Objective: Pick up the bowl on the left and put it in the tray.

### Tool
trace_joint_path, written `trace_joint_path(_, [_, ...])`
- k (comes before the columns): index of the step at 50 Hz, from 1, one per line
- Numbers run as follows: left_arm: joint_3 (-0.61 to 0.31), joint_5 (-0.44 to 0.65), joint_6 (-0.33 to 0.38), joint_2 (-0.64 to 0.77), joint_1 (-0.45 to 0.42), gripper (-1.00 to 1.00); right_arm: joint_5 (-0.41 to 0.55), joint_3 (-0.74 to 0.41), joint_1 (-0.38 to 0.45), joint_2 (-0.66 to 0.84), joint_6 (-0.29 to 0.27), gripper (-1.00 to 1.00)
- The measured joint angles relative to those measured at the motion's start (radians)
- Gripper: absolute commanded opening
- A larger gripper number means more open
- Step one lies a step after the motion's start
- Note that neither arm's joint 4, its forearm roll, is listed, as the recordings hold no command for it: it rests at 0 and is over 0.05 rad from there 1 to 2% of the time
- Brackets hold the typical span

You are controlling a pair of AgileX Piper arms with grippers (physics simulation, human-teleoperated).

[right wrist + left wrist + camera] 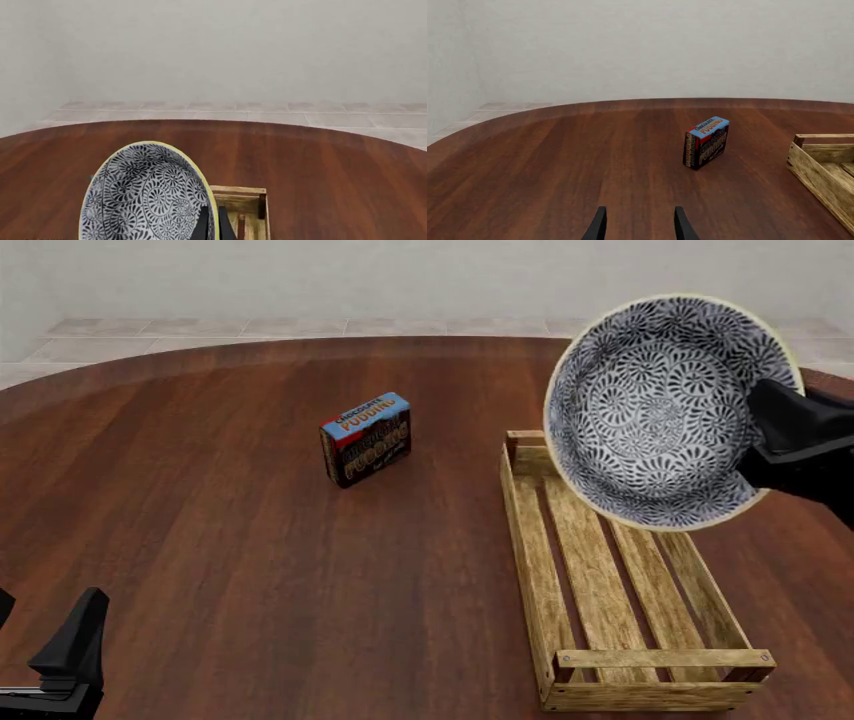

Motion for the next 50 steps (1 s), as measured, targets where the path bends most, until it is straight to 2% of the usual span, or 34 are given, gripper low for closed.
trace_joint_path(25, [0.000, 0.000, 0.000, 0.000, 0.000, 1.00, -0.029, 0.055, -0.027, 0.030, 0.061, -1.00])
trace_joint_path(50, [0.000, 0.000, 0.000, 0.000, 0.000, 1.00, -0.061, 0.089, -0.037, 0.065, 0.072, -1.00])
